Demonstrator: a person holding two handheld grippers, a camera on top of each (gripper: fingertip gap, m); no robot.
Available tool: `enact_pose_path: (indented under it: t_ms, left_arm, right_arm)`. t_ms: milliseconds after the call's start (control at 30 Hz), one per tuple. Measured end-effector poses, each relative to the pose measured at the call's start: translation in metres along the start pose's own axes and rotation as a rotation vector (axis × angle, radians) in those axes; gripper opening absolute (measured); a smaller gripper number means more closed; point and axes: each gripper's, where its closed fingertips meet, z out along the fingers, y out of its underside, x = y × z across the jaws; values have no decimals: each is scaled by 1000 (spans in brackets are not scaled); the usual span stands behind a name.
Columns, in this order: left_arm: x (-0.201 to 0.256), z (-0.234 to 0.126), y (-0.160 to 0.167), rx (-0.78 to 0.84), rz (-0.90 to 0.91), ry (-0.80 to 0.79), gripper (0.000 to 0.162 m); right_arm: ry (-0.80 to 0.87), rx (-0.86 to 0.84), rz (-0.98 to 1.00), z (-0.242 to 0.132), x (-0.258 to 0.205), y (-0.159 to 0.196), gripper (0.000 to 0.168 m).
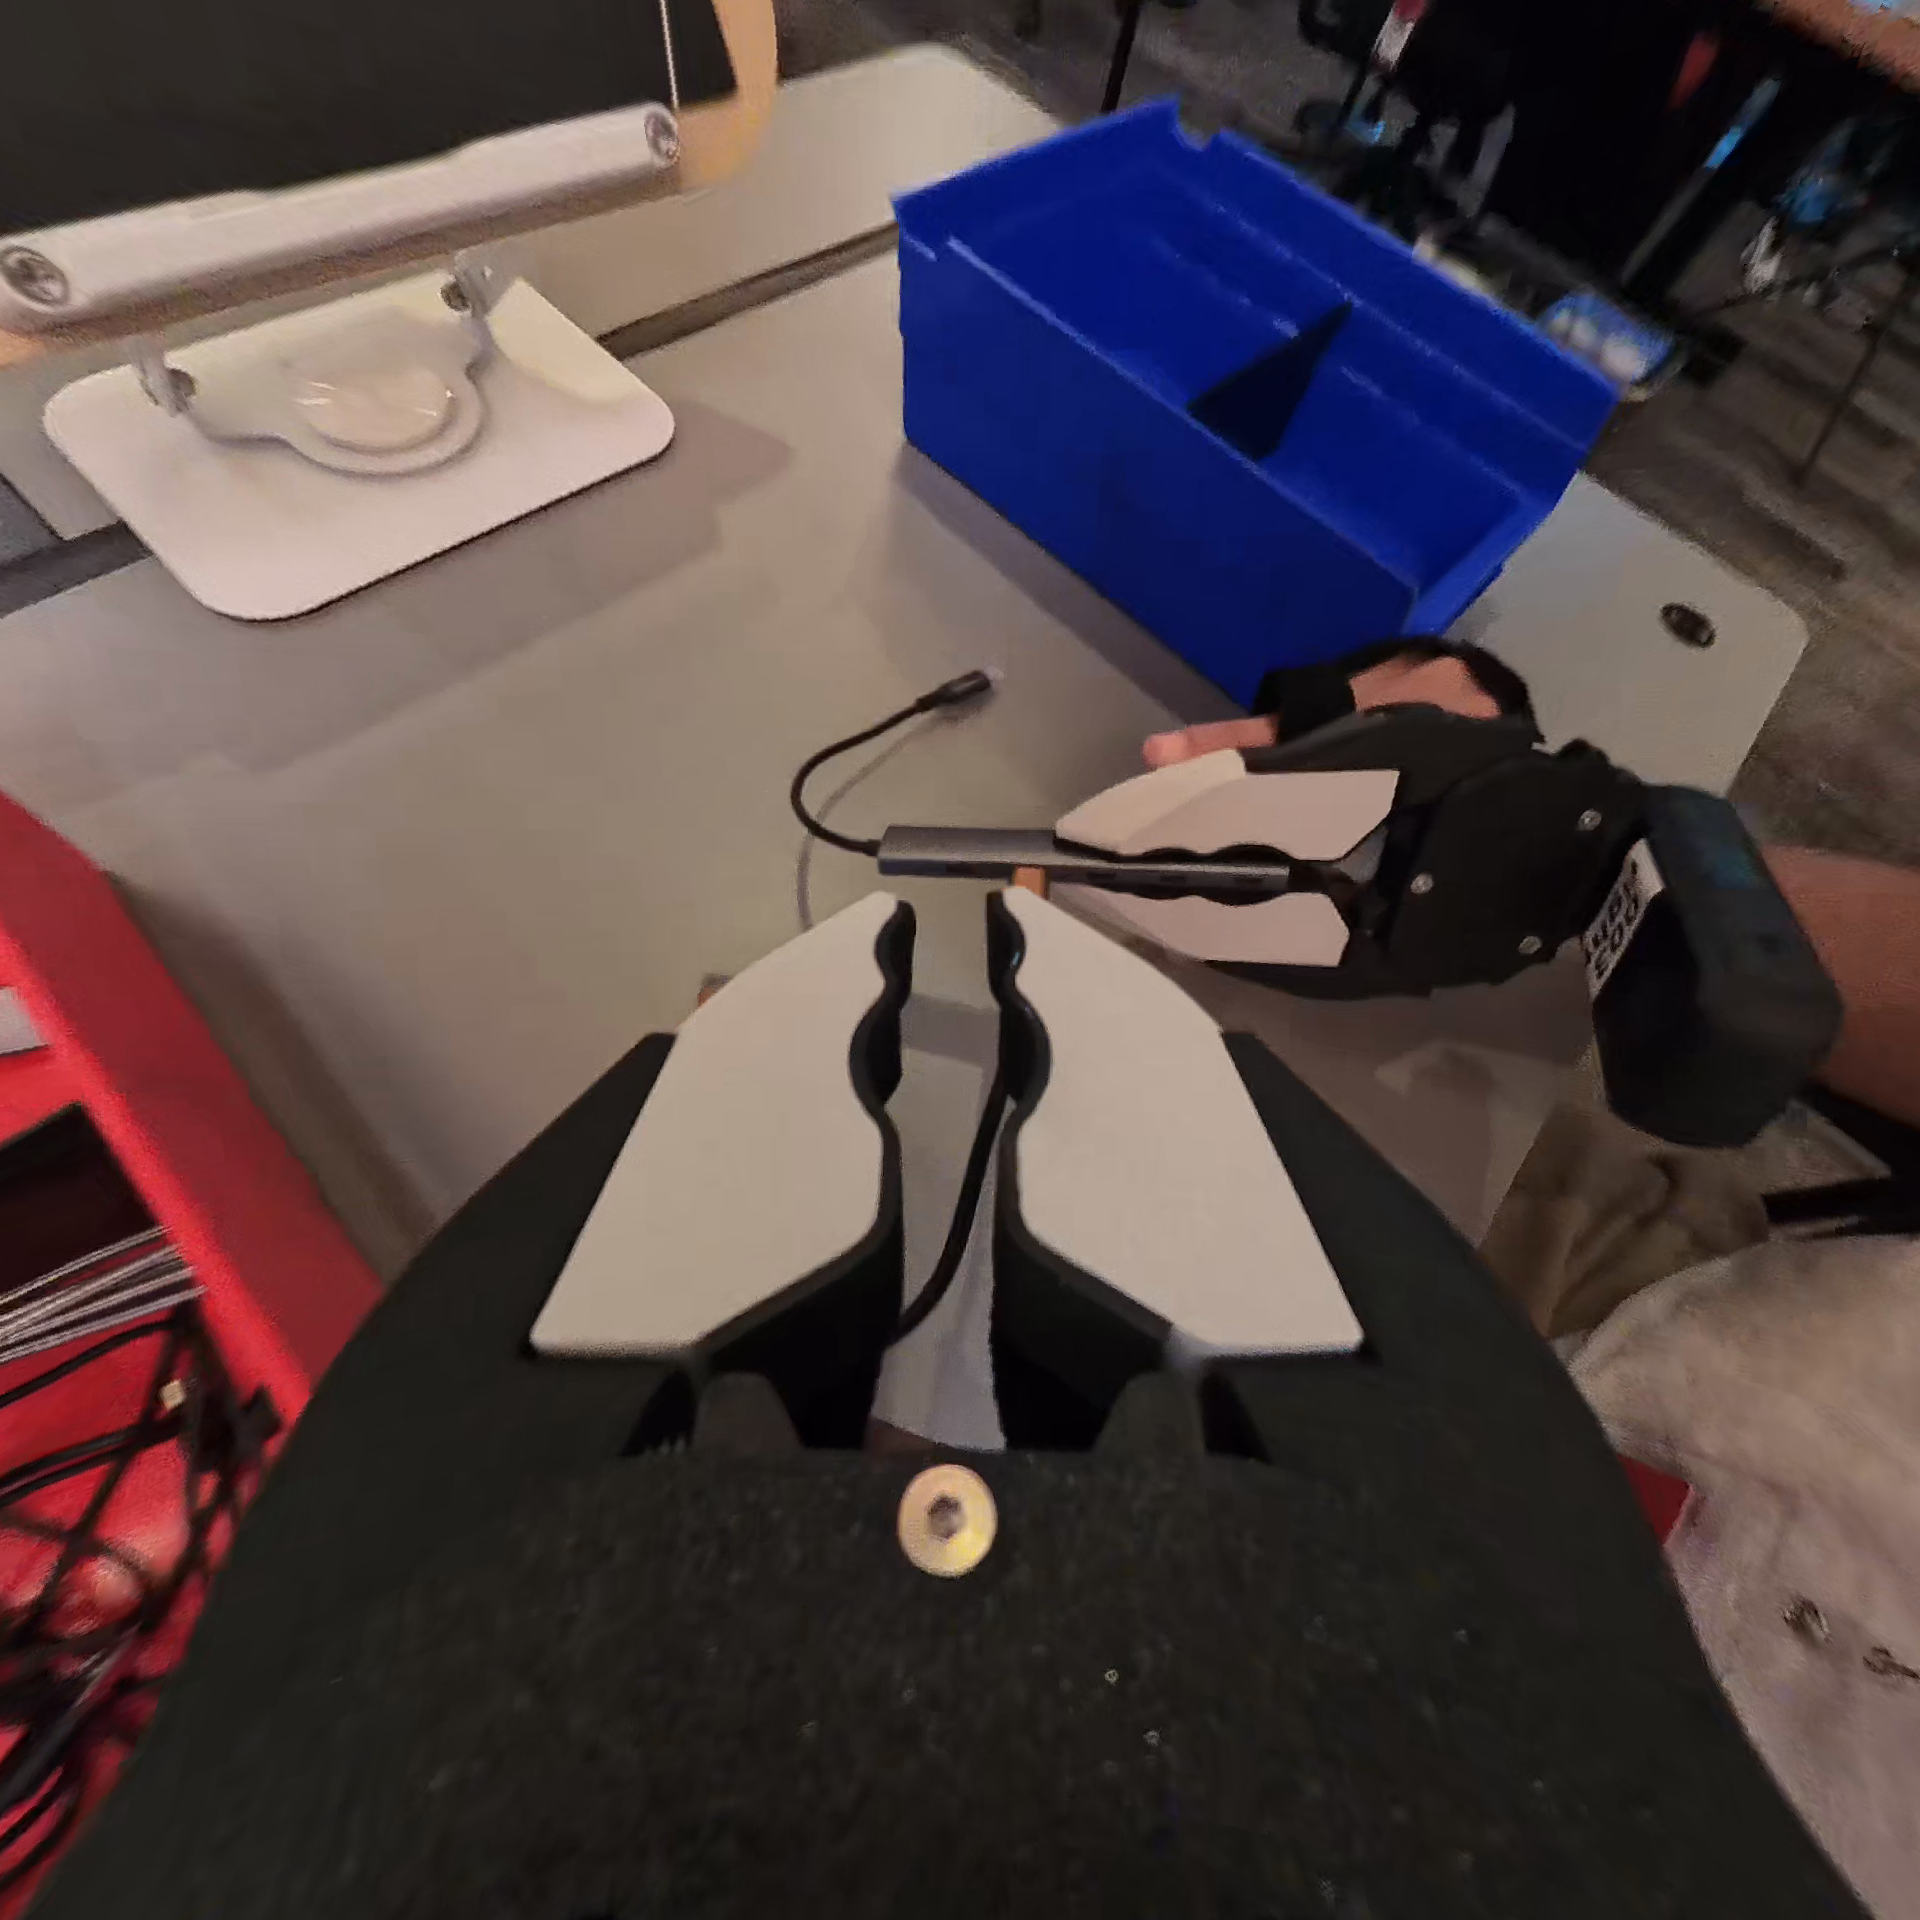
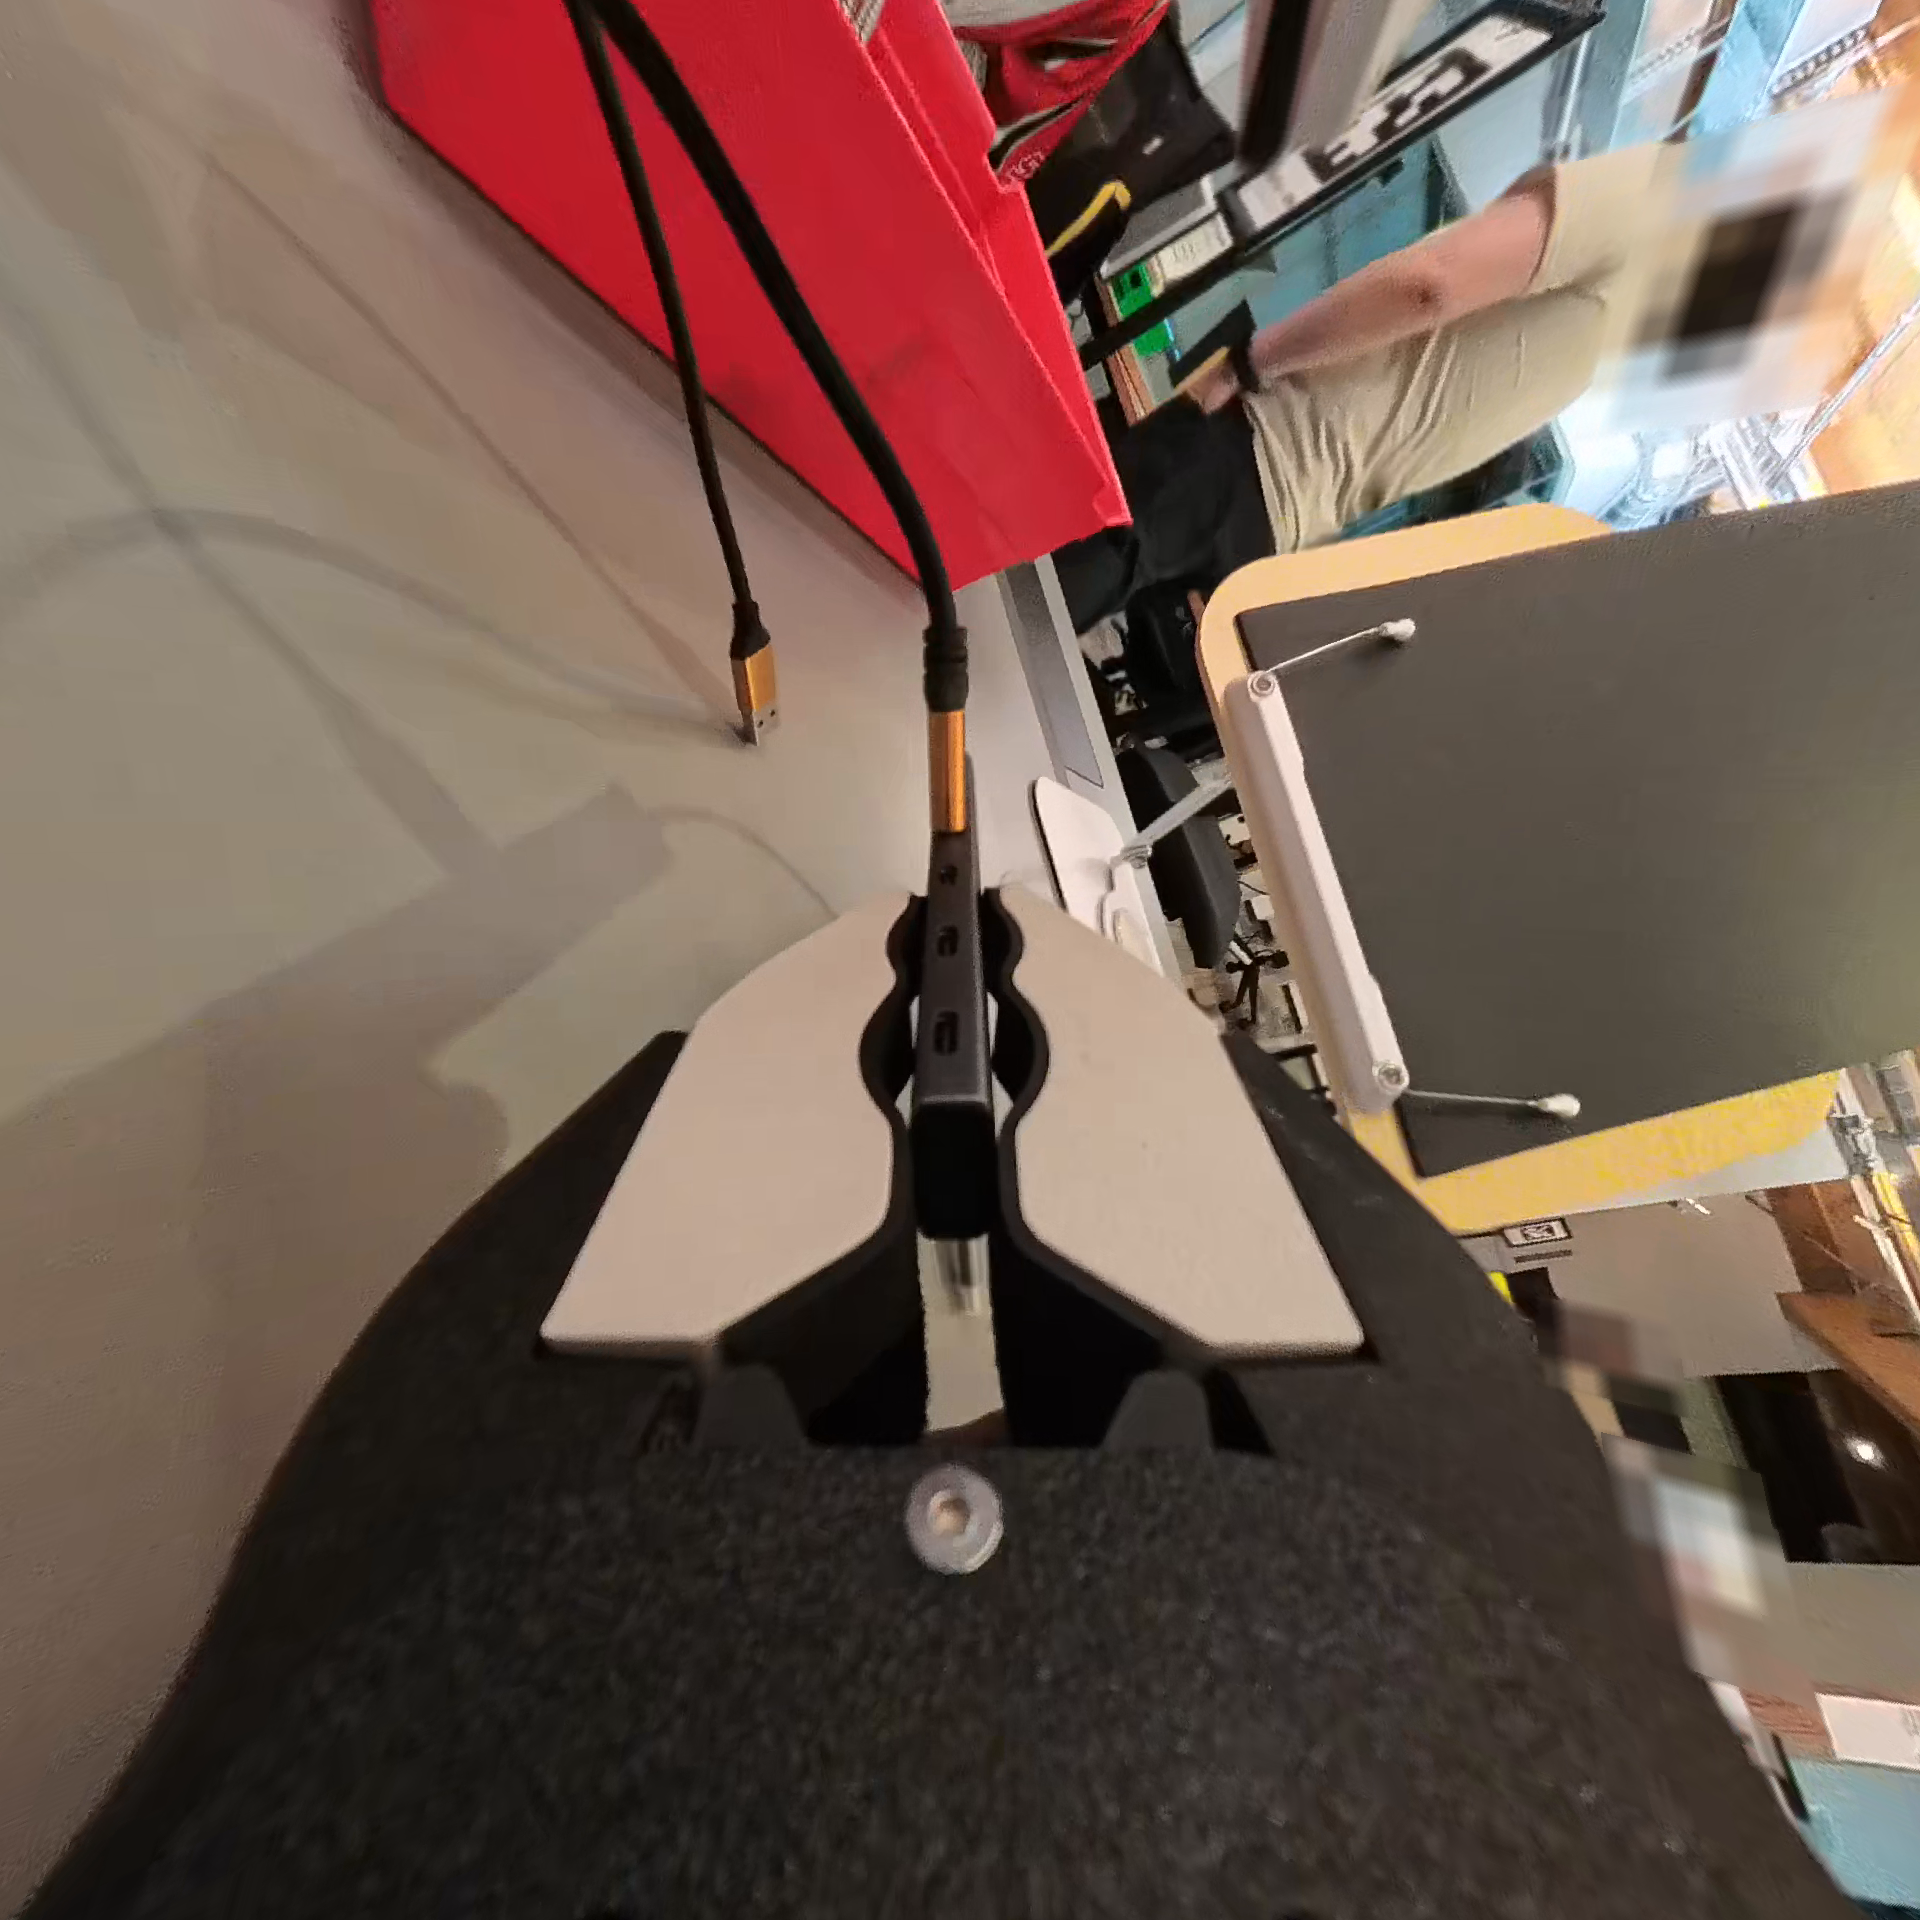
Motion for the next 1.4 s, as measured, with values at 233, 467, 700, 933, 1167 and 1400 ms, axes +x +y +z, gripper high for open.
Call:
enact_pose_path:
  t_ms: [233,467,700,933,1167,1400]
  left_arm:
    - [-2,-2,3,-53,1,-17,15]
    - [-22,-22,29,124,-80,-99,15]
    - [-41,-32,98,151,-210,-176,16]
    - [-30,-16,146,122,-299,-147,15]
    - [-30,-16,150,106,-263,-141,14]
    - [-28,-13,152,96,-257,-132,14]
  right_arm:
    - [13,5,11,-3,8,-2,10]
    - [79,11,86,-37,87,-24,10]
    - [37,-92,407,-84,259,42,10]
    - [-313,-299,881,-77,286,196,10]
    - [-664,-484,1243,-53,190,283,11]
    - [-755,-676,1166,-19,176,283,10]
